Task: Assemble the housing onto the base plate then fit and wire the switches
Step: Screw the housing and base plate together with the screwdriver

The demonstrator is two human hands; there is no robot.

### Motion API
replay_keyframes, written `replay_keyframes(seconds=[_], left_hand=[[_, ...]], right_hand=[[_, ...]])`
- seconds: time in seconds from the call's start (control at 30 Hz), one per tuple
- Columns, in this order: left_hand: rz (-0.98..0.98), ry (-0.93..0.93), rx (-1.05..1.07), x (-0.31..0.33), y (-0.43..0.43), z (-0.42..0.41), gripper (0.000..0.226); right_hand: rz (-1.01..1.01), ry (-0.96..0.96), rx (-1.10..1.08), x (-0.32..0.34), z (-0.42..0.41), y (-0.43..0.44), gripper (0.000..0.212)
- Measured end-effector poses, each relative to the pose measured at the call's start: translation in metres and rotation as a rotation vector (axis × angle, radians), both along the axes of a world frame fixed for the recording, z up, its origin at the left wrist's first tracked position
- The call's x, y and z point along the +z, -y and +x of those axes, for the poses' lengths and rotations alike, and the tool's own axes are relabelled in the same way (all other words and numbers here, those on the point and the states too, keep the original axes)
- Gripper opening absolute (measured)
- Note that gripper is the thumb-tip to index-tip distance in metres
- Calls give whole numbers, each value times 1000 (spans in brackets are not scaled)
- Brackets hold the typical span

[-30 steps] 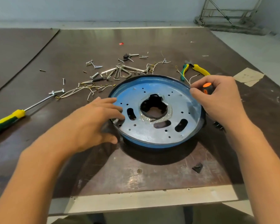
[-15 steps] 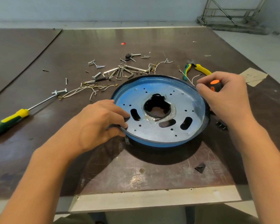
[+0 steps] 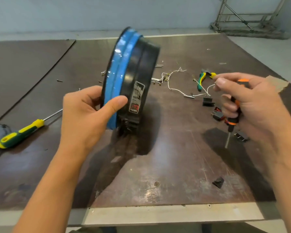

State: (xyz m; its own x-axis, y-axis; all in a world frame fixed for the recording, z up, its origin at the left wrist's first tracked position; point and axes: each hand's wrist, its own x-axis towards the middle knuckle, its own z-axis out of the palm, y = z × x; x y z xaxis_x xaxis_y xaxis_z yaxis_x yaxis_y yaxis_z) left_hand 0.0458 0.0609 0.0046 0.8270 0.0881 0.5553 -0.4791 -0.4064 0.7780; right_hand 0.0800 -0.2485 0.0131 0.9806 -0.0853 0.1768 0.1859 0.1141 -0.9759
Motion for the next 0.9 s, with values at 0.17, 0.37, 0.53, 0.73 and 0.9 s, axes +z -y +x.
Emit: replay_keyframes(seconds=[0.17,0.37,0.53,0.73,0.9], left_hand=[[-256,-58,-9,0,0,-1,17],[-425,-89,-103,3,21,-9,15],[-637,-146,-210,8,31,-14,20],[-690,-161,-201,11,37,-15,25],[-625,-119,-143,10,46,-19,24]], right_hand=[[-110,60,108,2,-13,-37,9],[-185,281,142,4,-23,-75,11],[-124,331,175,3,-30,-95,8],[-122,334,175,6,-32,-99,5],[-79,346,119,9,-36,-102,2]])
